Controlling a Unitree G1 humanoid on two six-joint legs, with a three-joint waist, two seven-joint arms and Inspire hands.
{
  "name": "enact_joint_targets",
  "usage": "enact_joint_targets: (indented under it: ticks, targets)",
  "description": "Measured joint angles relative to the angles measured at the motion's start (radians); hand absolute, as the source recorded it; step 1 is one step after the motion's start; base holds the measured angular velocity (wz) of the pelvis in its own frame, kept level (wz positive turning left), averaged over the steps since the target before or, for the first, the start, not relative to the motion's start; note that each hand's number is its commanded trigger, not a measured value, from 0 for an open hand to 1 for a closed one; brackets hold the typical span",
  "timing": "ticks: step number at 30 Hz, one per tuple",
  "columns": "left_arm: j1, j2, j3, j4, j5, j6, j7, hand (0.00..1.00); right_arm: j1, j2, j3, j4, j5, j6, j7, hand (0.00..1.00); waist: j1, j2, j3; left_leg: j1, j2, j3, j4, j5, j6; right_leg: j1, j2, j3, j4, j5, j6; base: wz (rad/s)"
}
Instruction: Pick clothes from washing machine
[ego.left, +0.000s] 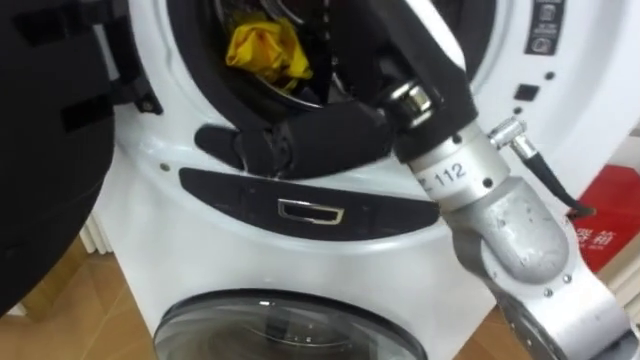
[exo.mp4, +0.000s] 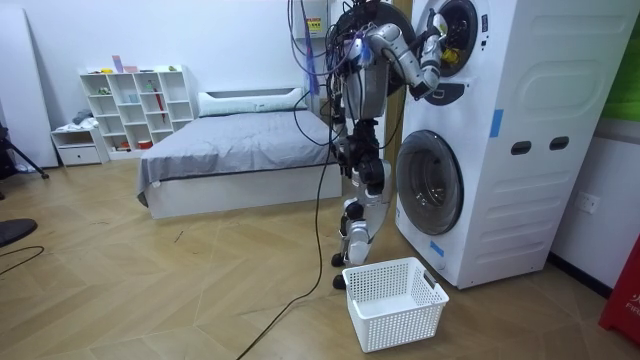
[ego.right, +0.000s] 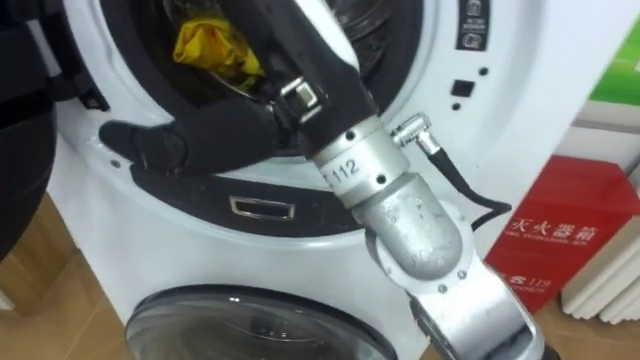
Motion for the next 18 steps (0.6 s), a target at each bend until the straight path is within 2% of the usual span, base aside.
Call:
enact_joint_targets:
  ticks: [5,6,7,9,10,12,18]
  targets:
    - [0.0,0.0,0.0,-0.001,0.0,0.006,0.0,0.0,-0.034,-0.001,0.0,0.069,0.016,0.003,-0.02,0.0,0.001,0.003,0.0025,-0.007,0.001,-0.006,0.002,-0.002,0.003,0.002,-0.004,-0.011,0.003,-0.004,0.008,0.06]
    - [-0.001,0.0,0.0,-0.005,0.0,0.008,-0.002,0.0,-0.046,-0.004,-0.001,0.098,0.028,0.005,-0.036,0.0,0.001,0.003,0.0027,-0.01,0.002,-0.006,0.002,-0.004,0.006,-0.001,-0.007,-0.013,0.011,-0.012,0.021,0.11]
    - [-0.001,0.001,0.0,-0.009,0.0,0.013,-0.006,0.0,-0.056,-0.004,-0.001,0.123,0.029,0.007,-0.051,0.0,0.001,0.003,0.0025,-0.017,0.002,-0.006,0.004,-0.006,0.009,-0.008,-0.011,-0.013,0.024,-0.026,0.046,0.1]
    - [0.001,0.004,0.0,-0.015,0.013,0.021,-0.01,0.0,-0.073,-0.004,-0.001,0.143,0.03,0.007,-0.064,0.0,0.004,0.003,0.0023,-0.018,-0.001,-0.006,0.007,-0.007,0.01,-0.012,-0.014,-0.012,0.028,-0.037,0.067,0.02]
    - [0.004,0.007,0.002,-0.022,0.034,0.024,-0.014,0.0,-0.078,-0.005,-0.008,0.147,0.03,0.006,-0.073,0.0,0.001,0.003,0.0022,-0.018,-0.003,-0.009,0.01,-0.007,0.011,-0.014,-0.016,-0.012,0.03,-0.038,0.07,0.03]
    - [0.012,0.007,0.019,-0.042,0.071,0.027,-0.018,0.0,-0.08,-0.006,-0.025,0.148,0.03,0.0,-0.075,0.0,-0.003,0.001,0.001,-0.022,-0.015,-0.016,0.008,-0.007,0.013,-0.016,-0.018,-0.015,0.032,-0.034,0.062,0.06]
    - [0.04,0.005,0.052,-0.109,0.087,0.04,-0.022,0.0,-0.133,-0.059,-0.03,0.205,0.019,-0.037,-0.079,0.0,-0.003,-0.003,-0.0035,-0.006,-0.017,-0.024,0.006,-0.006,0.013,-0.005,-0.021,-0.022,0.034,-0.026,0.049,0.03]
